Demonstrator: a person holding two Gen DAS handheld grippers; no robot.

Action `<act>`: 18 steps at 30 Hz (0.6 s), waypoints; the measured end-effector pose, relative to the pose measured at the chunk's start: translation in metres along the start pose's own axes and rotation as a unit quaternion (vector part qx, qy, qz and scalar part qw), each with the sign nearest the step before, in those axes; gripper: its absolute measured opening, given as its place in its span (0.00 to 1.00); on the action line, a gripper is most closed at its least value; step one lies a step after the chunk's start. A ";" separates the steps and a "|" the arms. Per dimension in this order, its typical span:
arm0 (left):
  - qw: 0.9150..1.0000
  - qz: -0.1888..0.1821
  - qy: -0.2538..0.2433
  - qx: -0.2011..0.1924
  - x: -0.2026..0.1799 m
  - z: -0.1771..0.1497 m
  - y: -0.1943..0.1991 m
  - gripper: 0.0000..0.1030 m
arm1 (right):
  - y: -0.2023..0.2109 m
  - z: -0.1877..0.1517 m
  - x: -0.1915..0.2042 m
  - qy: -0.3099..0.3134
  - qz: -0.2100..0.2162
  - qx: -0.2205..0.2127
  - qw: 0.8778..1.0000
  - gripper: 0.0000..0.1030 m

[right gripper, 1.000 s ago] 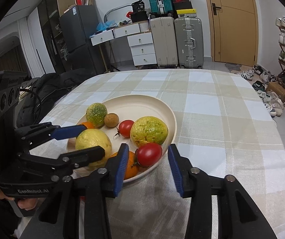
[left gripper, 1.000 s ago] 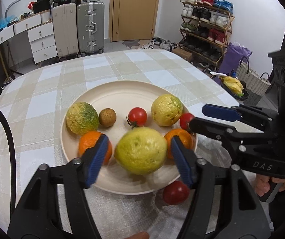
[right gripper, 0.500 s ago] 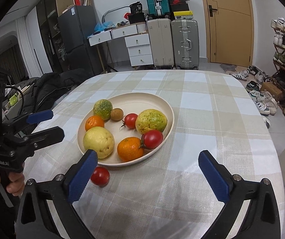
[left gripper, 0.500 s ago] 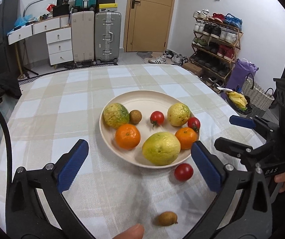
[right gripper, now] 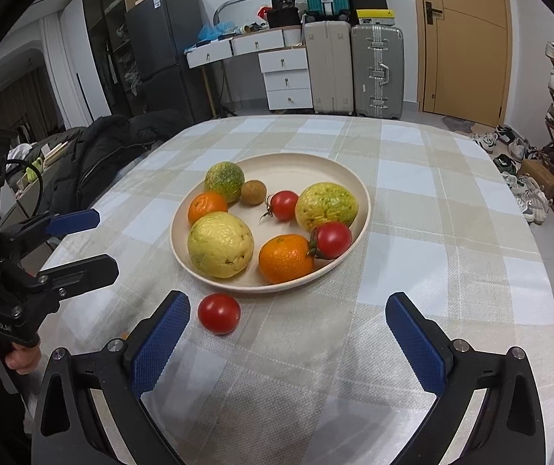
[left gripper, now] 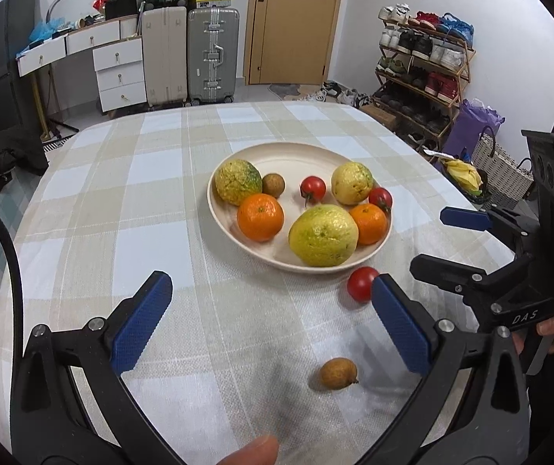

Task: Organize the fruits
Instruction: 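Withdraw both open tools toward the remaining kiwi and tomato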

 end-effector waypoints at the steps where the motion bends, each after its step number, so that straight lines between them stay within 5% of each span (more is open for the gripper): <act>1: 1.000 0.000 -0.002 0.004 0.000 -0.002 0.000 0.99 | -0.002 -0.002 0.001 0.003 0.000 0.004 1.000 1.00; 18: 0.996 -0.029 -0.044 0.066 -0.011 -0.032 -0.008 0.99 | -0.018 -0.018 0.013 0.007 0.026 0.047 0.999 1.00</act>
Point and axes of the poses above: each gripper's, at about its wrist camera, not at the fingertips, and y roughly against the way its jaws point, x to its left, z to its top, the point moved 6 cm from there along -y, roughly the way its jaws point, and after that the axes turned 8 degrees about -x, right-handed, at the moved point
